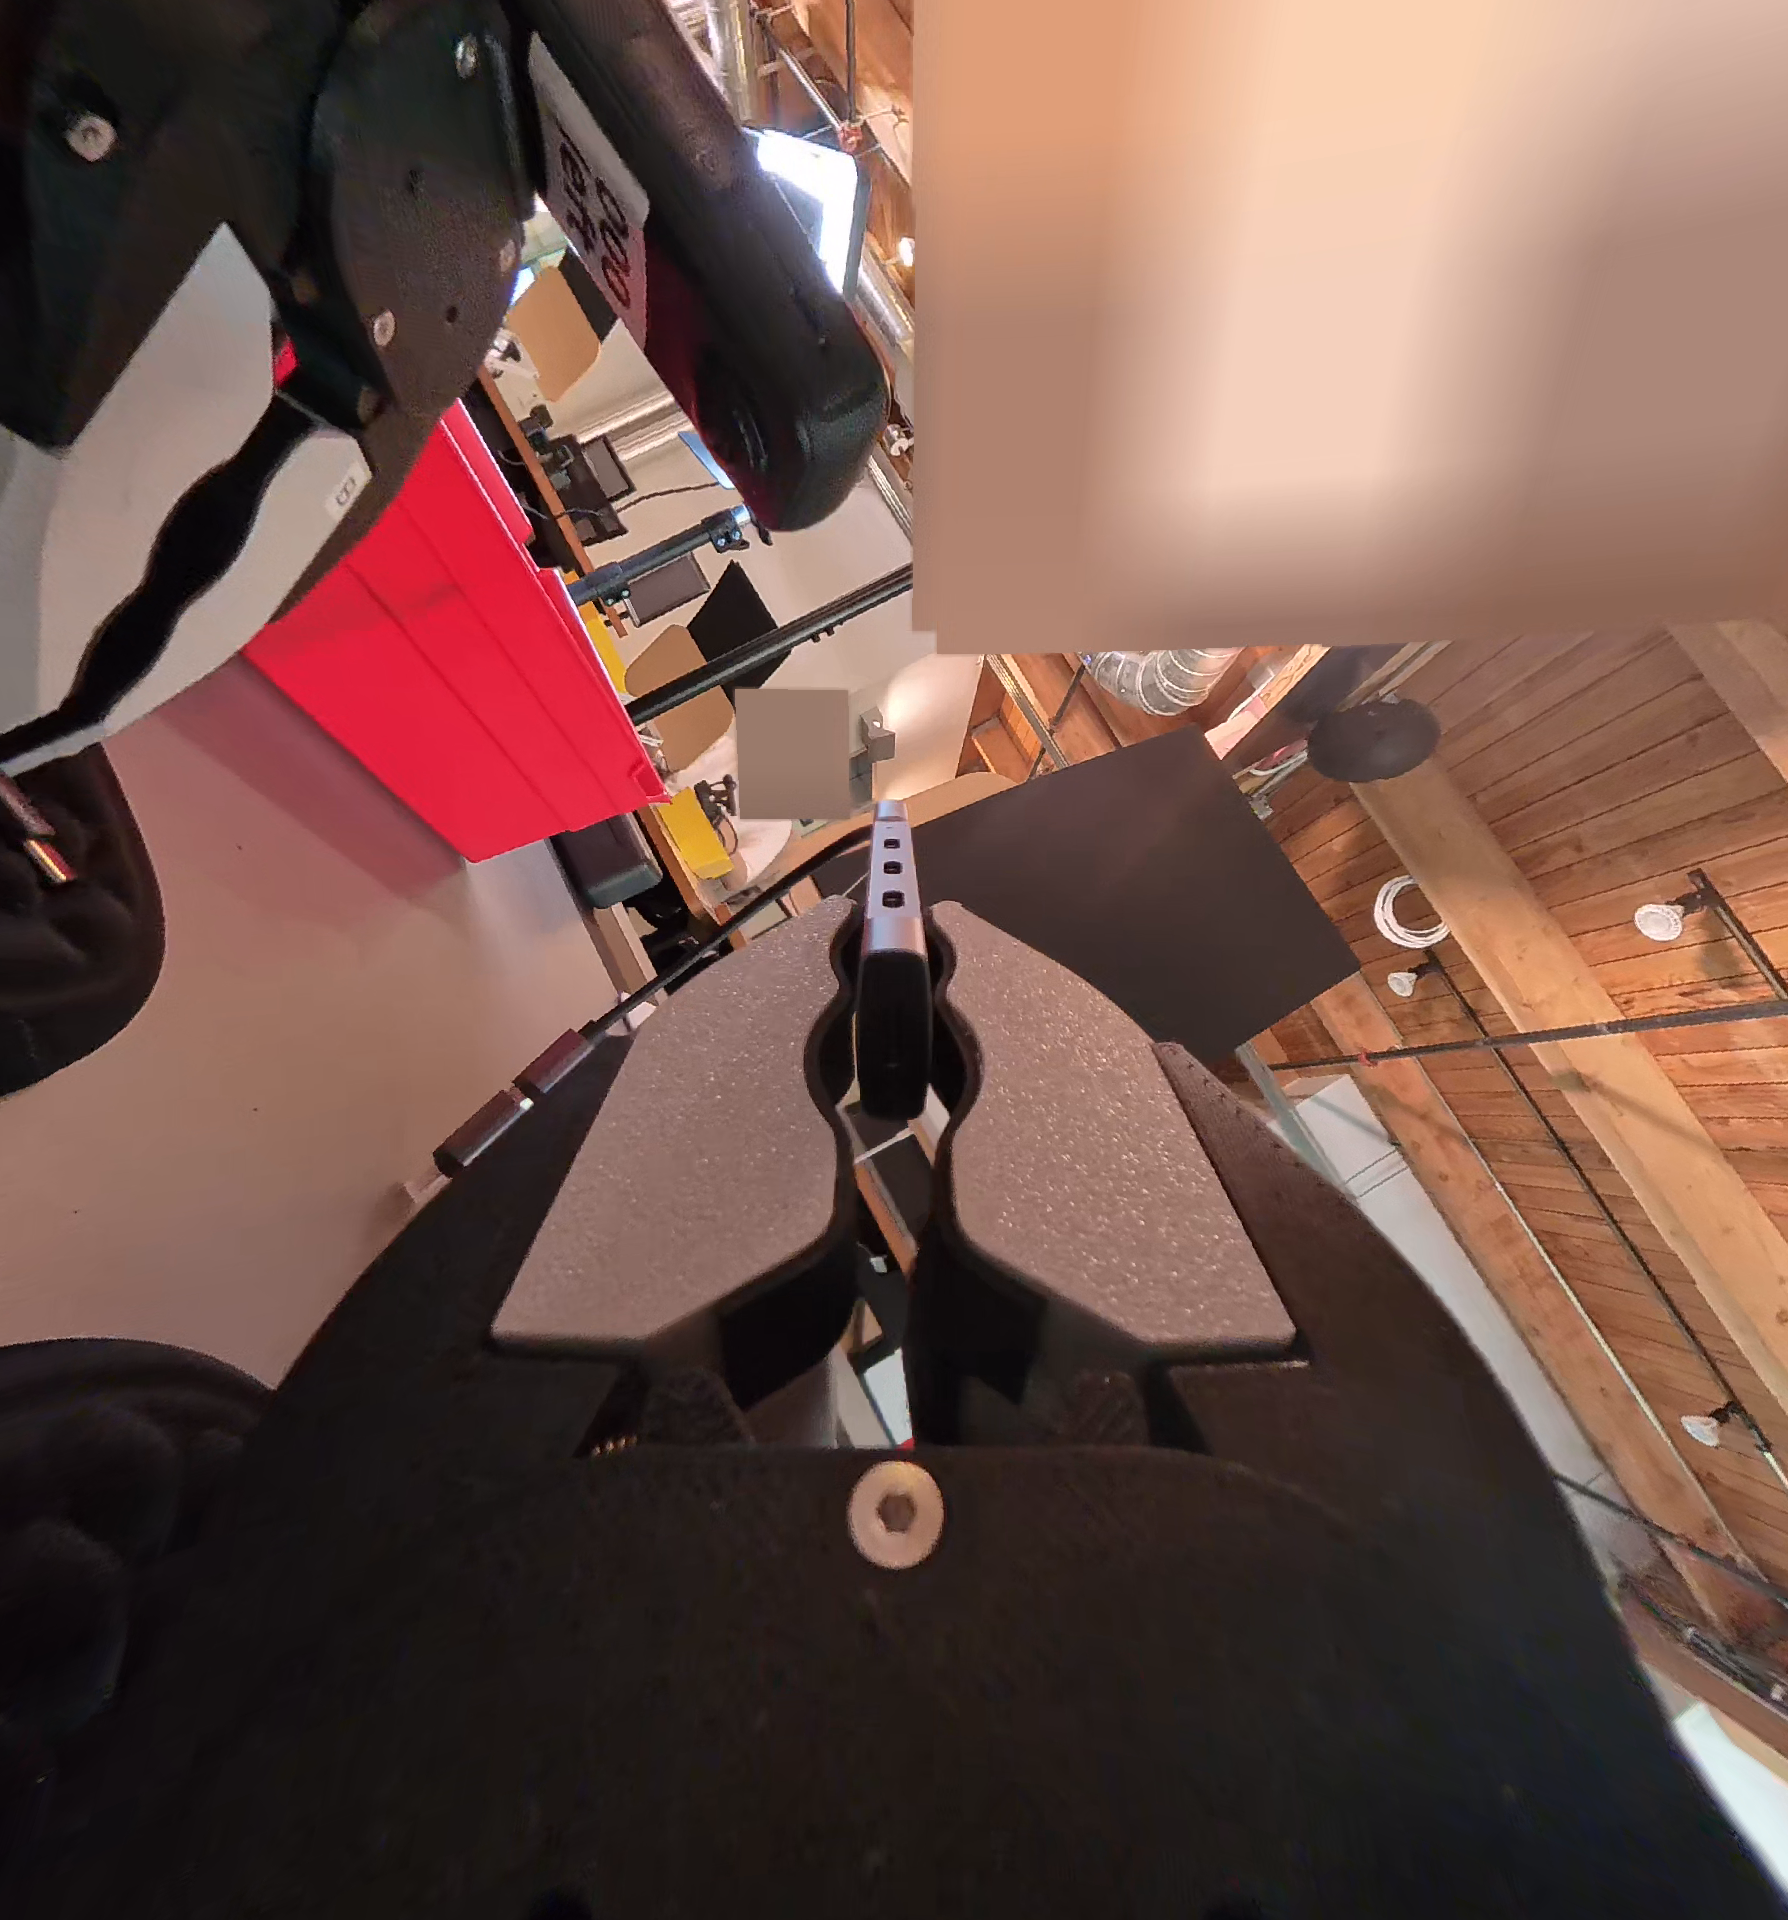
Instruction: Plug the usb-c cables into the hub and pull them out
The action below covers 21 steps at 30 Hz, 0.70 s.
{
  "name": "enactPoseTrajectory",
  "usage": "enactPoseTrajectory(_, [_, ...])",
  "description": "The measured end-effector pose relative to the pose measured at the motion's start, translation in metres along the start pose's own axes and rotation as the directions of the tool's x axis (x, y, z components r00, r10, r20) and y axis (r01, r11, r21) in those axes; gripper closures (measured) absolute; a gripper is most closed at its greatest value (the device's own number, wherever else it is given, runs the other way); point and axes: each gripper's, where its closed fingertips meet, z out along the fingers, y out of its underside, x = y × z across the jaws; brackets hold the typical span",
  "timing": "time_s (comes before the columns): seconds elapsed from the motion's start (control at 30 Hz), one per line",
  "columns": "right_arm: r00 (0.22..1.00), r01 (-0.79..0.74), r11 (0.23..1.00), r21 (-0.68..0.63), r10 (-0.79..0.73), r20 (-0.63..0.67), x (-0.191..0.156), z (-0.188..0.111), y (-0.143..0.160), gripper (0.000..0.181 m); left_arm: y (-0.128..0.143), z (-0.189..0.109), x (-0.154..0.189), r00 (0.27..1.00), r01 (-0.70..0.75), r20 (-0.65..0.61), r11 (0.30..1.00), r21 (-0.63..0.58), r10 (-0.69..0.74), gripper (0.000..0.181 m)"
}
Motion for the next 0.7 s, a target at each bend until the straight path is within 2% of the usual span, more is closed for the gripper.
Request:
enactPoseTrajectory(0.17, [0.998, -0.056, 0.998, -0.012, 0.056, 0.035, -0.002, 0.0, 0.004, 0.173, -0.001, 0.001, 0.0, 0.997, -0.074, 0.031, 0.997, 0.036, 0.073, 0.175])
enactPoseTrajectory(0.23, [0.996, -0.053, 0.998, -0.027, 0.055, 0.064, -0.007, 0.001, 0.005, 0.173, -0.002, 0.0, 0.0, 0.989, -0.122, 0.086, 0.991, 0.061, 0.117, 0.174])
enactPoseTrajectory(0.3, [0.994, -0.044, 0.998, -0.048, 0.049, 0.103, -0.014, 0.002, 0.007, 0.173, -0.003, -0.005, 0.001, 0.975, -0.178, 0.141, 0.983, 0.037, 0.171, 0.175])
enactPoseTrajectory(0.37, [0.988, -0.04, 0.997, -0.073, 0.05, 0.146, -0.022, 0.004, 0.01, 0.173, -0.009, -0.013, 0.005, 0.97, -0.203, 0.142, 0.979, 0.011, 0.2, 0.174])
enactPoseTrajectory(0.43, [0.98, -0.037, 0.994, -0.099, 0.055, 0.189, -0.03, 0.006, 0.012, 0.173, -0.023, -0.024, 0.006, 0.964, -0.221, 0.159, 0.975, 0.034, 0.213, 0.174])
enactPoseTrajectory(0.53, [0.971, -0.007, 0.987, -0.16, 0.045, 0.234, -0.039, 0.008, 0.019, 0.174, -0.032, -0.034, -0.002, 0.95, -0.214, 0.231, 0.977, -0.007, 0.209, 0.174])
enactPoseTrajectory(0.7, [0.933, 0.1, 0.965, -0.242, -0.006, 0.359, -0.065, 0.012, 0.029, 0.173, -0.05, -0.032, 0.006, 0.965, -0.17, 0.214, 0.983, 0.068, 0.152, 0.174])
